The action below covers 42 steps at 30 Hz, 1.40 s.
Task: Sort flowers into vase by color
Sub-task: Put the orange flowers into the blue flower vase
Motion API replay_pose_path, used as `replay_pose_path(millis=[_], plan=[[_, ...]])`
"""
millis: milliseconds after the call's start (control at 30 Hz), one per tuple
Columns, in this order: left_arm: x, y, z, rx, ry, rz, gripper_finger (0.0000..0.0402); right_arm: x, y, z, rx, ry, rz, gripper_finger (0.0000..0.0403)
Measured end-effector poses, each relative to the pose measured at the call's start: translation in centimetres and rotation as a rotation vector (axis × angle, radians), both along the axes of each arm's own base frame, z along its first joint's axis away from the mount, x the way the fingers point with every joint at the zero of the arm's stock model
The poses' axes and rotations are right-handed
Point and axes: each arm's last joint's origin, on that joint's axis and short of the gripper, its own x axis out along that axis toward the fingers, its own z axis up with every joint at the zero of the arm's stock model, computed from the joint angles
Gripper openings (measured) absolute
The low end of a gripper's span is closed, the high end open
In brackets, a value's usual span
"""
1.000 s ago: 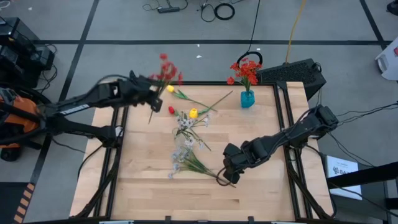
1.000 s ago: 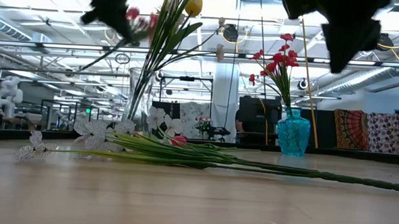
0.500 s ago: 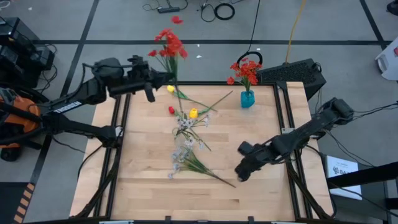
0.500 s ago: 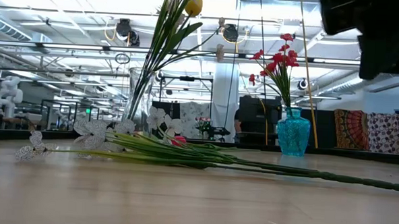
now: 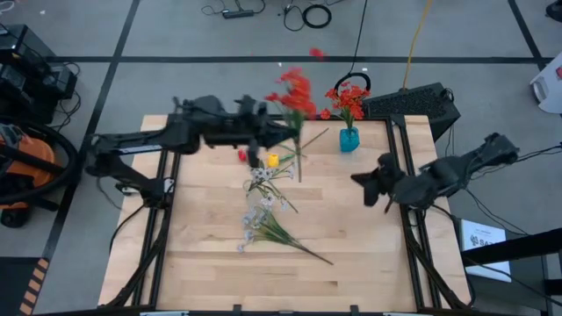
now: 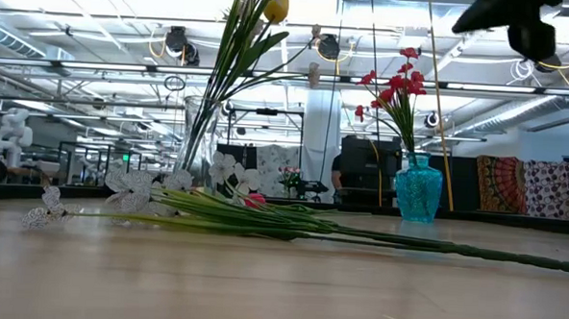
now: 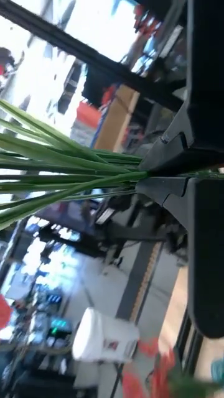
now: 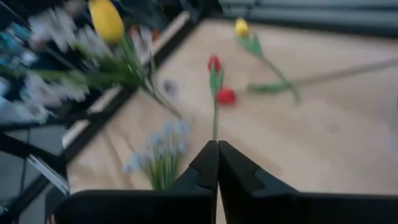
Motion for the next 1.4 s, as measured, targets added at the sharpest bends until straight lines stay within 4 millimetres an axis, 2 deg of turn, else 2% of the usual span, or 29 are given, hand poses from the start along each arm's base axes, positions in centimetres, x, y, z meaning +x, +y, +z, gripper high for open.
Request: replay_pose_path(millis=[167, 333, 667, 900, 1400], plan=[[4.2, -0.2, -1.5, 0.029, 0.048, -0.067, 0.0, -0.3, -1.1, 2.7, -0.138, -0.174, 0.042, 0.0], [6.8, 0.1, -2.7, 0.074, 0.062, -0.065, 0.0, 0.4, -1.3, 4.9, -0.317, -0.311, 0.084, 0.0016], [9.8, 0.5, -4.8, 0.071, 0.109, -0.043, 0.0, 2.1, -2.2, 4.7, -0.393, -0.285, 0.179, 0.0092], [10.5, 0.7, -5.6, 0.061, 0.12, 0.006, 0.0, 2.8, -3.0, 4.5, -0.415, -0.281, 0.248, 0.0124], [10.5, 0.9, -5.5, 0.054, 0.117, 0.068, 0.0, 3.6, -3.5, 4.5, -0.494, -0.265, 0.27, 0.0125]])
